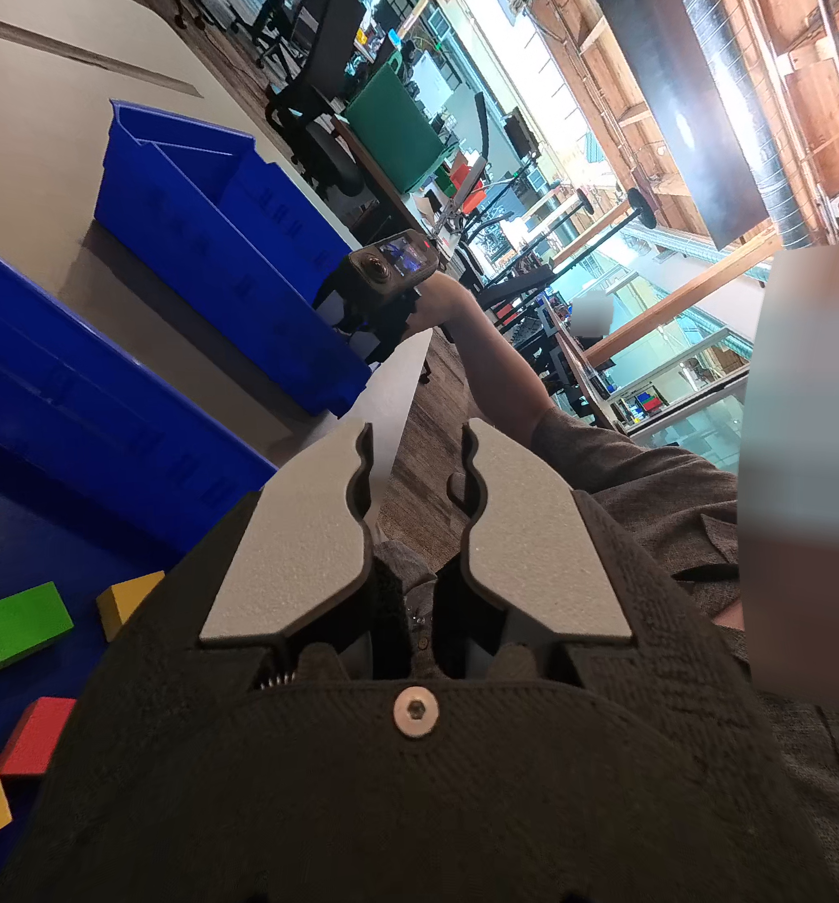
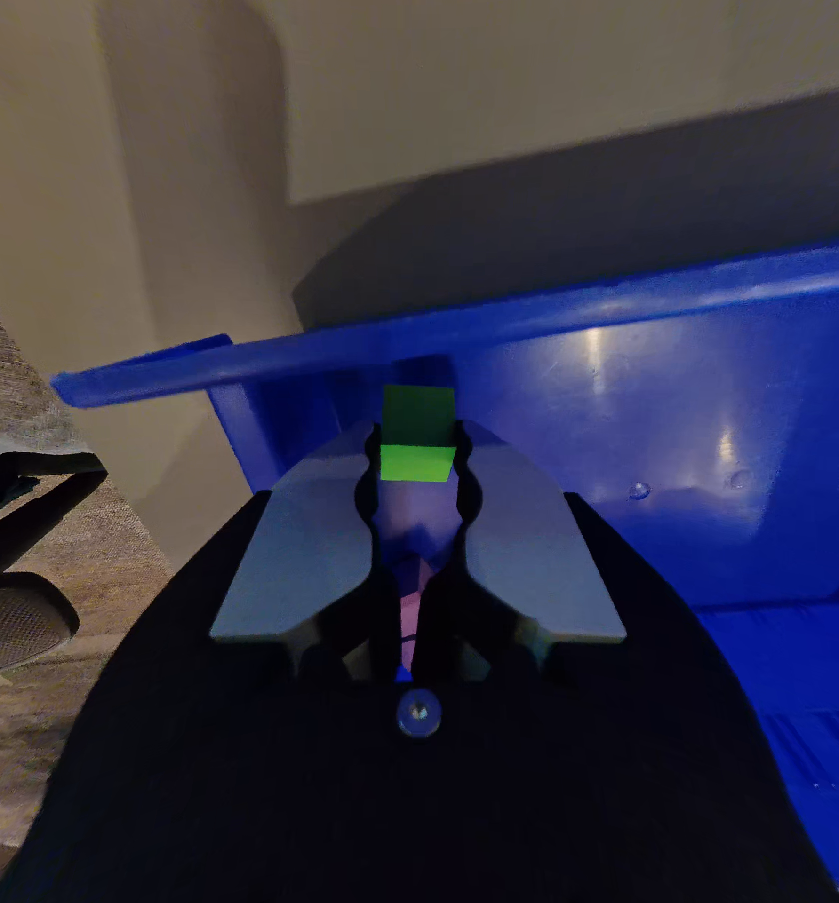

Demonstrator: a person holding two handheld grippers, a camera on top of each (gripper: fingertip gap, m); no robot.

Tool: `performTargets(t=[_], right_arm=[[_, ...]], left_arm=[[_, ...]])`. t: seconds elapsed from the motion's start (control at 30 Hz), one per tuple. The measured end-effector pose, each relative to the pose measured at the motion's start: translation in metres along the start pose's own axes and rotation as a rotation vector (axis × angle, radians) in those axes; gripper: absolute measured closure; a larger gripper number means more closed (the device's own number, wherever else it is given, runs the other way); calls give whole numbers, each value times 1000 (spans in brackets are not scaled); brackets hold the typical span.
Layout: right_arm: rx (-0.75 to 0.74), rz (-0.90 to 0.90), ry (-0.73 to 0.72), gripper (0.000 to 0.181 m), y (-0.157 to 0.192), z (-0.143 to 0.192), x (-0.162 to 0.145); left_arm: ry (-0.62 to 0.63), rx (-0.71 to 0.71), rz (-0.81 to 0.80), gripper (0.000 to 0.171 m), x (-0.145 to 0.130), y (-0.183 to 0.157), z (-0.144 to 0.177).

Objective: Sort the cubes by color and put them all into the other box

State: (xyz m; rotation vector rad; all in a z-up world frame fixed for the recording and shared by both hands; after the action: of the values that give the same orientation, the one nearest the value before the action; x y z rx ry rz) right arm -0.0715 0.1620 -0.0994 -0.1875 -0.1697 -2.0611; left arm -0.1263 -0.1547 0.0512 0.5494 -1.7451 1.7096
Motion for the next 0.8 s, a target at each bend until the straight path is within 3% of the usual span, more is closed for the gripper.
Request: performTargets(t=[0.17,0.57,0.8], right_arm=[[-8,23,-86,153,0,2,4],[55,53,-480,153,5,0,3],[74,28,-499,152,2,-8,-4]], left_arm=[[15,-6,0,138,-2,-2,-3],[13,-15,-5,141,-3,-6,-2],[22,-23,-13,141,-5,-9,-7]])
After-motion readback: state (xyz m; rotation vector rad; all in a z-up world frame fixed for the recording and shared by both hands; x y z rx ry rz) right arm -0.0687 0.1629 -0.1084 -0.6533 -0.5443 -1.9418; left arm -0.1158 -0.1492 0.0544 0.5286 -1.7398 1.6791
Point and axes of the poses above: each gripper's, where its closed fingertips meet, z back along the fingers, x out of its top, y = z × x across the jaws, the point moved 5 cm from there along z, back along the fingers, and after that the axes turned 7 degrees about -y, right-handed, at the moved point
